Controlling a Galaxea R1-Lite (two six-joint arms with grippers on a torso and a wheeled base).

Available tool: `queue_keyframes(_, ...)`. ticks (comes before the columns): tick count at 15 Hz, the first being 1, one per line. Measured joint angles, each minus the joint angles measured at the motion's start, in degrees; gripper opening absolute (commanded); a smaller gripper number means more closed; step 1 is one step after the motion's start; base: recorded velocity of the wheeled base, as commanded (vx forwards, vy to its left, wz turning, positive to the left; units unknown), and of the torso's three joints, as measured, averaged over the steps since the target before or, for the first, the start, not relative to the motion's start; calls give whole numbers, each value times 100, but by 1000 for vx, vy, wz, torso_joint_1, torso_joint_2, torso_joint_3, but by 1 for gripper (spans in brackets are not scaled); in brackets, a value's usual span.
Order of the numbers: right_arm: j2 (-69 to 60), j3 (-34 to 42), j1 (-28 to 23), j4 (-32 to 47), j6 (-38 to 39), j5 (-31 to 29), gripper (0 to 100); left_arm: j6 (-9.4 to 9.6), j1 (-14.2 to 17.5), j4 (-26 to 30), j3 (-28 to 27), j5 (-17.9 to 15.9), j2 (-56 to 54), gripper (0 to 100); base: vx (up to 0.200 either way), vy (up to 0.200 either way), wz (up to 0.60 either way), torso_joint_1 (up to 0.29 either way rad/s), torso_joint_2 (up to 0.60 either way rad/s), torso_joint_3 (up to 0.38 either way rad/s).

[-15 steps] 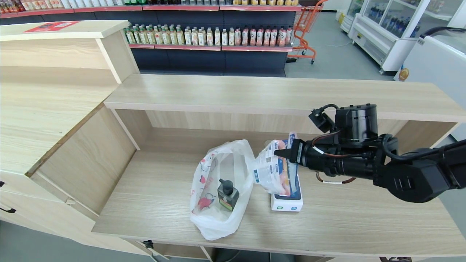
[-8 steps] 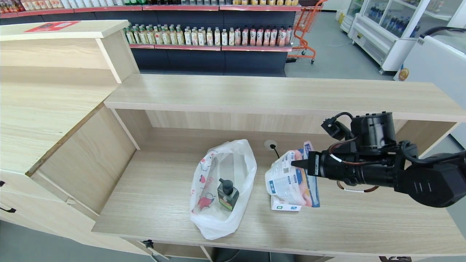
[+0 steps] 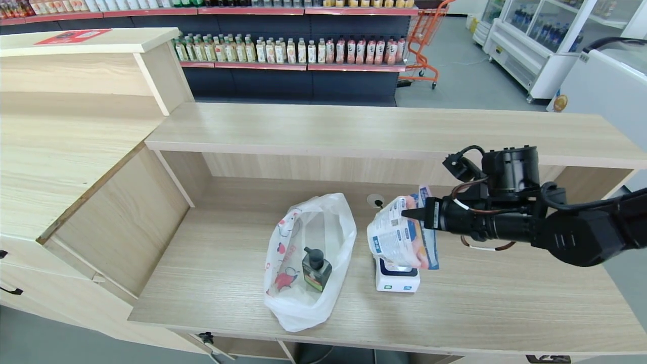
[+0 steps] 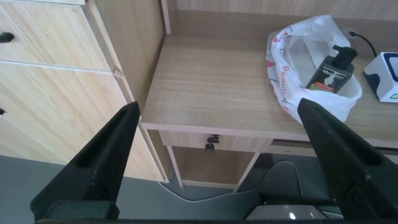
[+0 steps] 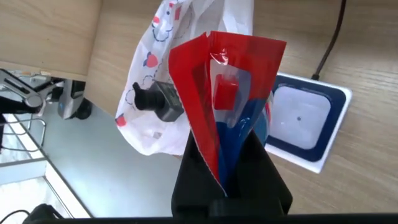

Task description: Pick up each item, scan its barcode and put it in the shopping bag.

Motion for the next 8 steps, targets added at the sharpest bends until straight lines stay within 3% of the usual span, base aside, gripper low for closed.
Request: queue_keyframes(8, 1353, -1301, 518, -158, -61, -11, 0, 2, 0, 0, 0, 0, 0, 100, 0, 0, 0, 0, 0, 0)
